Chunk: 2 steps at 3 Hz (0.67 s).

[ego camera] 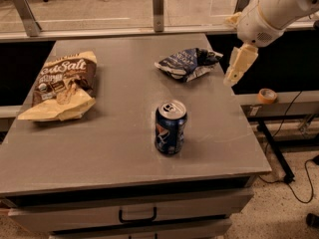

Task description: Move blue chip bag near pepsi can

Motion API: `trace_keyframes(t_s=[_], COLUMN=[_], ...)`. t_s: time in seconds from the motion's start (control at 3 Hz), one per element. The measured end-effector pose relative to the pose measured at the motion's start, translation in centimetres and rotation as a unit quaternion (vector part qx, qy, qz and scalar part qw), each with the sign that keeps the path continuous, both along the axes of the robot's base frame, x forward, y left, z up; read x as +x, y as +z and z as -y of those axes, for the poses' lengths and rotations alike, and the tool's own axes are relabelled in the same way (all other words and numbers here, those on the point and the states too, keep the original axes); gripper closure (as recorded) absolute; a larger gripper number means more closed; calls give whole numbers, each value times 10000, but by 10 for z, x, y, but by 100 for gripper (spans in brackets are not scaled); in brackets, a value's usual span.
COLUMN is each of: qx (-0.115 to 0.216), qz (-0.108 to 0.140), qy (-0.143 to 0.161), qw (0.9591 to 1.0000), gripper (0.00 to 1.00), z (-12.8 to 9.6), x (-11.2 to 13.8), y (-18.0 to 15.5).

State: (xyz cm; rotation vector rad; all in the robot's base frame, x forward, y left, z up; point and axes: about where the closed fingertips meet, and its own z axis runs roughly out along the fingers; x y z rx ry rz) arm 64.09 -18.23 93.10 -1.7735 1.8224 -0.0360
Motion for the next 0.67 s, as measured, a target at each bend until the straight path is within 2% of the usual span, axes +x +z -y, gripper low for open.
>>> trace_keyframes(t_s=[0.67], qx=[225], qz=[-3], qy=[-12], qw=[9997], gripper=[0], z=[-18], x=[33], y=[-16])
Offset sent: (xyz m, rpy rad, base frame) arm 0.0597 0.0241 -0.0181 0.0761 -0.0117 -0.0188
